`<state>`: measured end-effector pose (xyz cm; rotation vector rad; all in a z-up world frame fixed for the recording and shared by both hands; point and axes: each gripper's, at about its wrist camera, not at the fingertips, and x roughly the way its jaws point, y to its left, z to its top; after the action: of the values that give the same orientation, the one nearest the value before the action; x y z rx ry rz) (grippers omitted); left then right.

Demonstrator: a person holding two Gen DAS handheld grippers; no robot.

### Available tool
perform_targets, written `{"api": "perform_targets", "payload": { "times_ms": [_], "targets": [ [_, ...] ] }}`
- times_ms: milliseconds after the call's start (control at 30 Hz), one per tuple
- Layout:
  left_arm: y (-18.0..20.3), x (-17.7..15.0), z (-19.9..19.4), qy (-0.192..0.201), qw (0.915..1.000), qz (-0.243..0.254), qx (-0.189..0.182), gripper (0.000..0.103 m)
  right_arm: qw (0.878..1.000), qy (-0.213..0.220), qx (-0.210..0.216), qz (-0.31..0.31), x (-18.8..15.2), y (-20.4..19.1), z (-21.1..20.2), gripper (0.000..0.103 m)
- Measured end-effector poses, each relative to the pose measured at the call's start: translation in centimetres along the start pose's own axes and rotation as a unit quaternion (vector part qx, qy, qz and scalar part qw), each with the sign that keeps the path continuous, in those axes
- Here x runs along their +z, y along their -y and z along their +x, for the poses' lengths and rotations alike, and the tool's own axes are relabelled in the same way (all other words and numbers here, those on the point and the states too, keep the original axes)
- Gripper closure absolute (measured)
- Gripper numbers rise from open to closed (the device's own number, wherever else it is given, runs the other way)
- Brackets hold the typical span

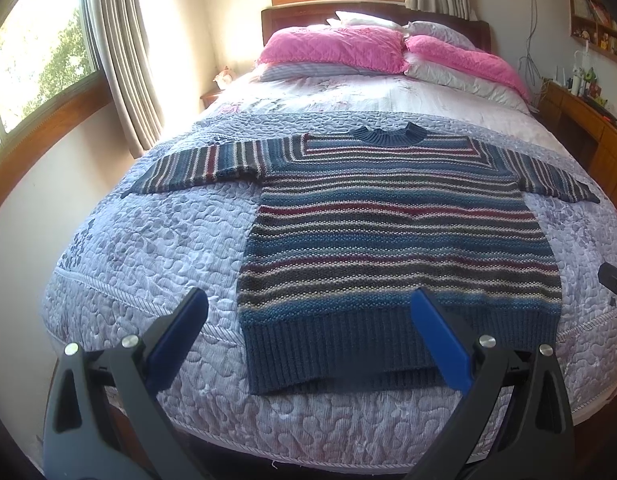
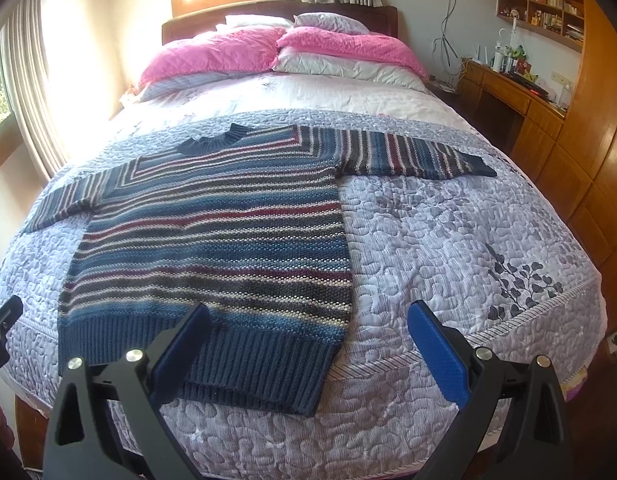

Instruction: Fold small clothes

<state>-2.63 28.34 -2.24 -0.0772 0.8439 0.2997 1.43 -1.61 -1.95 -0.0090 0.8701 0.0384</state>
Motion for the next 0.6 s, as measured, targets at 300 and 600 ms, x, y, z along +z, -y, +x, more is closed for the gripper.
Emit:
{"api": "perform_targets", "payload": {
  "times_ms": [300,600],
  "targets": [
    [-0.53,-0.01,0.38,-0.004,1.0,-0.002,-0.004,0.003,1.0,-0.001,0.008,0.003,0.08,0.06,0.22,0.004],
    [-0.28,-0.12,0.83,-0.009,0.9999,-0.001,-0.005,0.003,1.0,-0.006,0.01,0.004,0.09,0.21,0.62,0.004]
  ]
}}
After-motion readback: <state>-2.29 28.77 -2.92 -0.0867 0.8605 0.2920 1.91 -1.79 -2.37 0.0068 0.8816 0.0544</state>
